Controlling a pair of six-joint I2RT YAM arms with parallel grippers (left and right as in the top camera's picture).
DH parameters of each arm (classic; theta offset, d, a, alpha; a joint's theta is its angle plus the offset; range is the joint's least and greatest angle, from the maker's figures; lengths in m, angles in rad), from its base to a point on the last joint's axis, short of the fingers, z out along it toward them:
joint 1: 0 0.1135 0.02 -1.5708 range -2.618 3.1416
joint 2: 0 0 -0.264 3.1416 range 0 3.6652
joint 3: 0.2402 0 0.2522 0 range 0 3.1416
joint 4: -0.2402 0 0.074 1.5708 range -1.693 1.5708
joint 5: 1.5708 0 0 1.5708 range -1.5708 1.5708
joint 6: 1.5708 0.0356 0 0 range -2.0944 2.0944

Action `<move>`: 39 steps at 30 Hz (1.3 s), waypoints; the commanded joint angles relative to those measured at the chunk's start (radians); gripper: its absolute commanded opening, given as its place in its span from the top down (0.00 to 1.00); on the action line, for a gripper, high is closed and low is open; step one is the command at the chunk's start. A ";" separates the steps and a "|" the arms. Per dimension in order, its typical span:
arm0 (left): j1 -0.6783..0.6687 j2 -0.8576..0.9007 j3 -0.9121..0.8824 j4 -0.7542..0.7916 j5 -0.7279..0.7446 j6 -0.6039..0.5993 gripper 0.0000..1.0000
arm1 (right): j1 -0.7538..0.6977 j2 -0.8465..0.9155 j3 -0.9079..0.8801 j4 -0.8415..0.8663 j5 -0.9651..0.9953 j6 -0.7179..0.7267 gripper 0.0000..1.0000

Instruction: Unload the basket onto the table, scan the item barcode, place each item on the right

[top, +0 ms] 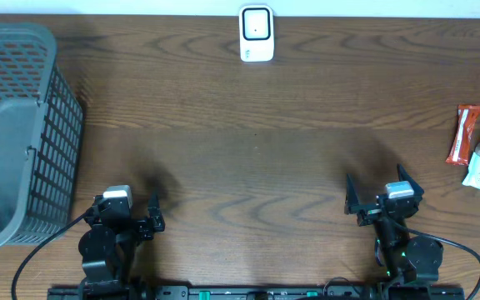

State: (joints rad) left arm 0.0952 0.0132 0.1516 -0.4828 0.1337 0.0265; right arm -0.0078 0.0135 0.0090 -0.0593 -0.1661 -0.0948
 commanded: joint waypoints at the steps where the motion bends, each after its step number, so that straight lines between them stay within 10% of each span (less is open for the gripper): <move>1: -0.002 -0.003 -0.015 -0.002 0.016 -0.001 0.02 | 0.009 -0.008 -0.003 -0.002 0.008 0.012 0.01; 23: -0.002 -0.003 -0.015 0.010 -0.014 0.018 0.02 | 0.009 -0.008 -0.003 -0.002 0.008 0.012 0.01; 39: -0.019 -0.011 -0.148 0.427 0.035 -0.005 0.02 | 0.009 -0.008 -0.003 -0.002 0.008 0.012 0.01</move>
State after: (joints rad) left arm 0.0895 0.0124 0.0319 -0.0406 0.1581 0.0231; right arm -0.0078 0.0124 0.0090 -0.0593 -0.1627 -0.0948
